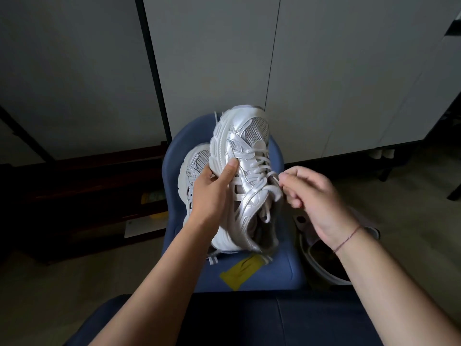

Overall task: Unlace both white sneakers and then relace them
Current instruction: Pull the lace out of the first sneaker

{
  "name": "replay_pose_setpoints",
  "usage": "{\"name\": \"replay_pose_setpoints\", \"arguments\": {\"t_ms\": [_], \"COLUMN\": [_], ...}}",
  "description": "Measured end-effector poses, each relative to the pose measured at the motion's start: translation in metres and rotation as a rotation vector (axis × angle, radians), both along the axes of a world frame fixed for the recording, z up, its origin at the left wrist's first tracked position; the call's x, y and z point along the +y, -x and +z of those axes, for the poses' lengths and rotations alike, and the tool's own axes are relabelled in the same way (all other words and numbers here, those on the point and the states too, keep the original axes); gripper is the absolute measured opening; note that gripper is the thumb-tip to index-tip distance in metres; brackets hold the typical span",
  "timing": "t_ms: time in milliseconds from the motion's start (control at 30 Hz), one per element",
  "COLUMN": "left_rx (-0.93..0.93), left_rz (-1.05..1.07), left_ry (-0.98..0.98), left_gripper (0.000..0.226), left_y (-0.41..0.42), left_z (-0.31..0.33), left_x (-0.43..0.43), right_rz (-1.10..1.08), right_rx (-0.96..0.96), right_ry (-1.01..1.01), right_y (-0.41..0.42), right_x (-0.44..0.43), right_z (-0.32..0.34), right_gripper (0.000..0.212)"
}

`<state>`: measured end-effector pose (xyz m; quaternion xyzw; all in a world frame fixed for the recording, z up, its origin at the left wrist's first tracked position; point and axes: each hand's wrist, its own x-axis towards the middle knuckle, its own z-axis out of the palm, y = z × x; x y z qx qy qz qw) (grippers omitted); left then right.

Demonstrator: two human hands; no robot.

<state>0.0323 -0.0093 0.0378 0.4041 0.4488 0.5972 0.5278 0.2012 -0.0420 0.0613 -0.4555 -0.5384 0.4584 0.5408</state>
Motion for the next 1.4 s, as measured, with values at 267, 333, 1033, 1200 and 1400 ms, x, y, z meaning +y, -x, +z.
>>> {"name": "replay_pose_setpoints", "arguments": {"t_ms": [267, 333, 1033, 1200, 1400], "left_rx": [0.058, 0.037, 0.033, 0.034, 0.052], "left_rz": [0.040, 0.024, 0.016, 0.011, 0.009], "left_ry": [-0.001, 0.002, 0.012, 0.030, 0.014], "left_gripper": [0.032, 0.032, 0.039, 0.036, 0.033], "left_y": [0.001, 0.002, 0.009, 0.006, 0.004], "left_z": [-0.001, 0.000, 0.001, -0.002, 0.000], "left_x": [0.000, 0.000, 0.003, 0.003, 0.001], "right_rz": [-0.126, -0.096, -0.432, -0.325, -0.217], "right_rx": [-0.752, -0.562, -0.232, -0.457, -0.826], "right_ry": [-0.449, -0.395, -0.327, -0.361, -0.583], "right_y": [0.011, 0.008, -0.017, -0.014, 0.007], "right_x": [0.006, 0.006, 0.012, 0.013, 0.011], "right_z": [-0.007, -0.006, -0.002, -0.008, -0.010], "right_gripper": [0.032, 0.030, 0.038, 0.012, 0.035]}}
